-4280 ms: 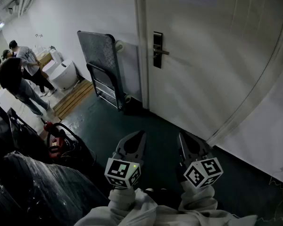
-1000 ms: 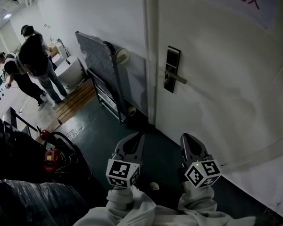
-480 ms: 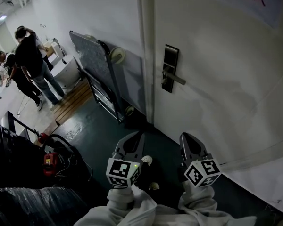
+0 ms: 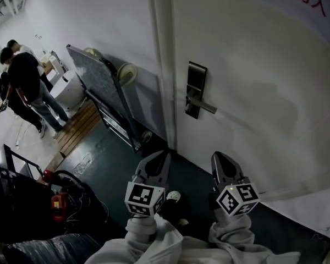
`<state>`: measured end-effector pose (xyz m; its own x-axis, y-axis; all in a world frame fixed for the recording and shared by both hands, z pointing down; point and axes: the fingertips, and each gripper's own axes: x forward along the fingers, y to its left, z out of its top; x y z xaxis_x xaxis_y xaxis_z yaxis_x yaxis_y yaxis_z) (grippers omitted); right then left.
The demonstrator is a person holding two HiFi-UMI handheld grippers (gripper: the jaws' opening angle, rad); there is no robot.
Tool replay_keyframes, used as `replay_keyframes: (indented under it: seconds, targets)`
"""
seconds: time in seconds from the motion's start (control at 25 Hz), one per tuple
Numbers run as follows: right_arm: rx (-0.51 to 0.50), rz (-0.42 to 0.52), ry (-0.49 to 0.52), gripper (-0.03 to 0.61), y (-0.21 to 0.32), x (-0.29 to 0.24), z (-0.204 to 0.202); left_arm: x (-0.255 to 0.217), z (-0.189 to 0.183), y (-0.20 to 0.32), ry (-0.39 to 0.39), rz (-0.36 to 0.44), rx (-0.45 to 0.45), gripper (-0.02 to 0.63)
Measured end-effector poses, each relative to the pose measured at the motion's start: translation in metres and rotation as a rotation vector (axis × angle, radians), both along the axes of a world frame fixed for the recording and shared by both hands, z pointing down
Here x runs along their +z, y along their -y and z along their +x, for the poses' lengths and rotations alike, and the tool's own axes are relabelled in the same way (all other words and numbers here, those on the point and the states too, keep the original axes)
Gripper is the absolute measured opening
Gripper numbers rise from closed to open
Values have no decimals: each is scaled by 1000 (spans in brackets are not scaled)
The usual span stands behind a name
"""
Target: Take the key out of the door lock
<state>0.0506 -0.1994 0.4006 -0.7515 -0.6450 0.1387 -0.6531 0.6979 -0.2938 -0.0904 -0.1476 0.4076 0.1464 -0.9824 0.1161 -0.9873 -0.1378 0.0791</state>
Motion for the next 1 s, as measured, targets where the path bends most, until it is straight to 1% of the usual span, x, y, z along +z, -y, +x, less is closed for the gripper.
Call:
replay_keyframes:
  seconds: [0.2,0.4,0.48,0.64,0.88,1.0]
  targets:
    - [29,-2,-1,52,26,-2,-20,0,-20,32,-5,-9,33,20]
    - [53,12,-30,52,44,-3,-36,1,-34,58,-20,-4,65,20]
    - [66,14,-33,52,50,-4,-39,2,-34,66,-44,-7,91,20]
    - [83,12,-43,52,60,-1,-49,2,-38,80,-117,-6,134,20]
    - [104,16,-59,52,71,2,-60,9,-43,105,-187,-10,187,20]
    - [129,20,-68,52,79,2,-63,12,-42,118,-205,-15,219,20]
